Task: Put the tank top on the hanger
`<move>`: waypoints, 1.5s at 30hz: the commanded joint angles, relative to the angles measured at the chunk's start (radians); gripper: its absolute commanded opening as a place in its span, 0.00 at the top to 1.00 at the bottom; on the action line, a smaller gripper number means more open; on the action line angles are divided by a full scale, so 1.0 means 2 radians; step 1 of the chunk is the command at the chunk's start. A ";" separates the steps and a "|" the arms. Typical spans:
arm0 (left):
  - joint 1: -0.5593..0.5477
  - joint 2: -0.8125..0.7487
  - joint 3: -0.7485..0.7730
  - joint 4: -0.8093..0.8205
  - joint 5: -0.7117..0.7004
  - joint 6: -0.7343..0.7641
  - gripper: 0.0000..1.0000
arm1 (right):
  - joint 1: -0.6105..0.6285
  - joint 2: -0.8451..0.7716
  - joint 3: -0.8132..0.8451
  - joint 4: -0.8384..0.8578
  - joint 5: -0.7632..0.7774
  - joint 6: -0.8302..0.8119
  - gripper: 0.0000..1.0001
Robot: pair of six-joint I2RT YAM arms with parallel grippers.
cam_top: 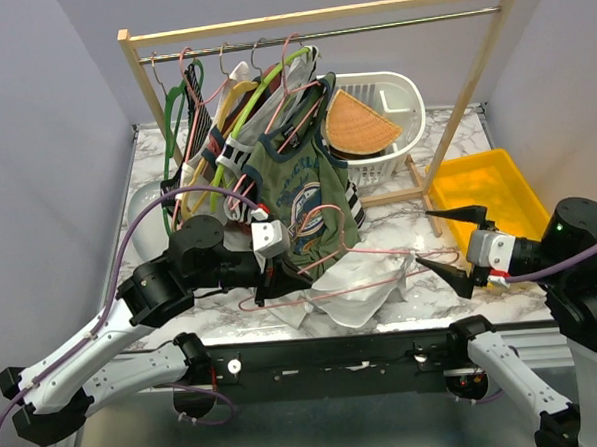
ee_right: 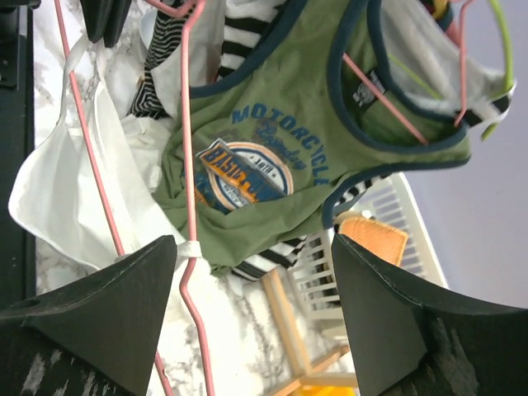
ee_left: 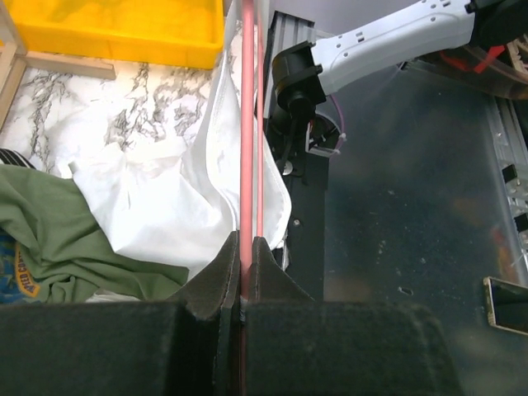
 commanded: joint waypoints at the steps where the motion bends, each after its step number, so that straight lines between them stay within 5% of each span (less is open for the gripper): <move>1: 0.003 0.007 0.025 -0.032 0.000 0.043 1.00 | -0.003 0.013 -0.020 -0.055 0.048 0.044 0.16; 10: 0.003 0.024 0.060 -0.070 -0.003 0.074 1.00 | -0.003 0.017 -0.056 -0.144 0.020 -0.011 0.18; 22: 0.003 0.049 0.082 -0.075 0.000 0.096 1.00 | -0.003 0.029 -0.093 -0.177 -0.027 -0.032 0.35; 25: 0.003 0.055 0.089 -0.076 -0.003 0.099 1.00 | -0.003 0.030 -0.089 -0.181 -0.026 -0.030 0.75; 26: 0.003 0.056 0.091 -0.077 -0.005 0.101 1.00 | -0.003 0.029 -0.086 -0.183 -0.025 -0.029 0.99; 32: 0.003 0.050 0.080 -0.064 -0.036 0.093 1.00 | -0.003 0.007 -0.076 -0.193 0.022 -0.006 1.00; 34: 0.003 0.040 0.074 -0.059 -0.051 0.089 0.78 | -0.003 -0.013 -0.098 -0.181 0.038 0.012 0.99; 35: 0.003 0.036 0.070 -0.056 -0.056 0.087 0.48 | -0.003 -0.022 -0.106 -0.172 0.052 0.036 1.00; 37: 0.003 0.025 0.069 -0.056 -0.068 0.085 0.23 | -0.003 -0.043 -0.122 -0.146 0.071 0.061 1.00; 41: 0.003 0.011 0.086 -0.075 -0.086 0.082 0.03 | -0.008 -0.068 -0.133 -0.131 0.123 0.096 1.00; 45: 0.003 -0.013 0.093 -0.095 -0.100 0.083 0.01 | -0.016 -0.082 -0.133 -0.108 0.204 0.121 0.99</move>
